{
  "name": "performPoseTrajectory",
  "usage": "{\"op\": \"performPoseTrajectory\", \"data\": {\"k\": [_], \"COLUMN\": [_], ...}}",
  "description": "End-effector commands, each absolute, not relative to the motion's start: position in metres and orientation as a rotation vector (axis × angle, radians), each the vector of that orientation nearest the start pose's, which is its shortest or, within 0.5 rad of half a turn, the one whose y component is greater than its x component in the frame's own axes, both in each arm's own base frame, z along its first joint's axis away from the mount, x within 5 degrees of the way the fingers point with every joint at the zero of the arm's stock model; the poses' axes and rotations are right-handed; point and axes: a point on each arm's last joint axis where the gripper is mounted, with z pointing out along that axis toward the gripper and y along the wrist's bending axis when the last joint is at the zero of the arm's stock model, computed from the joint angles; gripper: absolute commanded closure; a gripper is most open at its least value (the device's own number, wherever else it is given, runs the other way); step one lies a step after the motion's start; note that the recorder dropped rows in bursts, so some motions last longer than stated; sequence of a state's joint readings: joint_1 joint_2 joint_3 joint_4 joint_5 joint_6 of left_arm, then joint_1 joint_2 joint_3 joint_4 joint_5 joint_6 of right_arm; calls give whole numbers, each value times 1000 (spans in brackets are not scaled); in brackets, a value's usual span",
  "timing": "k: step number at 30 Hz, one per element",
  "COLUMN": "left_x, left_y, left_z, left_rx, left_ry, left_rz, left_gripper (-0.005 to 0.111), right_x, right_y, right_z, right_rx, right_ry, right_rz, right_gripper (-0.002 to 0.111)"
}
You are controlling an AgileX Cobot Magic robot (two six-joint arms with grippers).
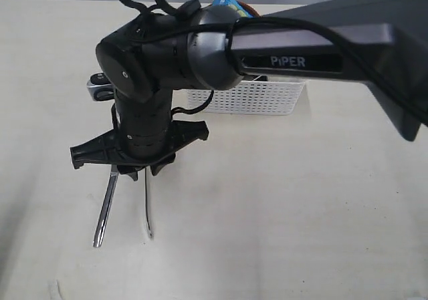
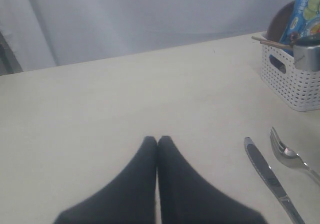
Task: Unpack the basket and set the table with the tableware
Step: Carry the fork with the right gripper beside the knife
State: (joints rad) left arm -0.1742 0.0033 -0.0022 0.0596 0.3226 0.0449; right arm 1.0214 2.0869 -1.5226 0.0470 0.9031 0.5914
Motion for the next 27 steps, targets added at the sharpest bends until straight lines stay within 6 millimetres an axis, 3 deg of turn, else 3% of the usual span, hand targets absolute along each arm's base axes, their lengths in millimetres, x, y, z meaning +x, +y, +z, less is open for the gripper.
{"op": "performPoseTrajectory", "data": {"k": [1,7,13,18,27], "left_x": [53,53,53,53,53], "left_y": [-8,-8,-8,-8,-8], "left_z": [184,184,184,184,184], "left_rx": [227,227,227,227,227], "left_ry": [1791,1791,1791,1791,1791], "left_rz": [-42,-42,-42,-42,-42], "left_gripper": [107,107,107,107,107], "right_x": [210,215,222,225,228], "right_y": [369,367,366,374,374], "right_z": [161,143,143,144,123], "right_rx": [-675,-686,-706,-695,-690], "right_ry": [2956,2943,2875,2810,2840], "right_rz": [213,111,54,170,134], "right_gripper": [88,67,67,67,67]}}
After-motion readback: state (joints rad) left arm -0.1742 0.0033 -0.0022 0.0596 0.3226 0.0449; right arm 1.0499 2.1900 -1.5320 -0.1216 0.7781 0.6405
